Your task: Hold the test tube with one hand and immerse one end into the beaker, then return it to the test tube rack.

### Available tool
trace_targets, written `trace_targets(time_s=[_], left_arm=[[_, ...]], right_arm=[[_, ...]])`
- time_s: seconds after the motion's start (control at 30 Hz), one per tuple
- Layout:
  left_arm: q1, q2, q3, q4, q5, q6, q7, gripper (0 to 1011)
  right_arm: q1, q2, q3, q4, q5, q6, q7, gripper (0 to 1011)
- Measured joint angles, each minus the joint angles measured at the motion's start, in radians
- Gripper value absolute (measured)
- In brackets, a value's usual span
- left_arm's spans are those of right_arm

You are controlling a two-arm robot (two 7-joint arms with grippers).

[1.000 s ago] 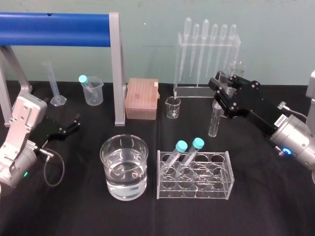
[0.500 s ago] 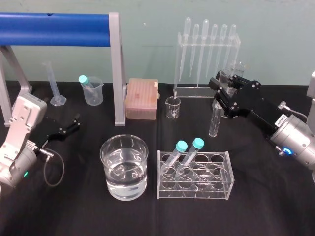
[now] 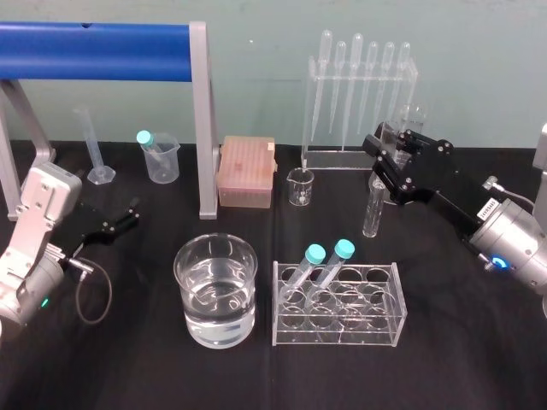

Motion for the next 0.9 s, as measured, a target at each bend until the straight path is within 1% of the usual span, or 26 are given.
trace_targets(time_s=[0.73, 0.83, 0.9], left_arm=[[0.000, 0.000, 0.000, 0.000, 0.000, 0.000, 0.000, 1000], [0.000, 0.000, 0.000, 0.000, 0.000, 0.000, 0.000, 1000], [0.000, 0.000, 0.000, 0.000, 0.000, 0.000, 0.000, 1000]], right_arm=[[0.000, 0.000, 0.000, 0.000, 0.000, 0.001, 0.001, 242], [0.011, -0.002, -0.003, 0.006, 0.000, 0.000, 0.021, 242], [0.031, -0.007, -0.009, 0.017, 0.006, -0.003, 0.049, 242]])
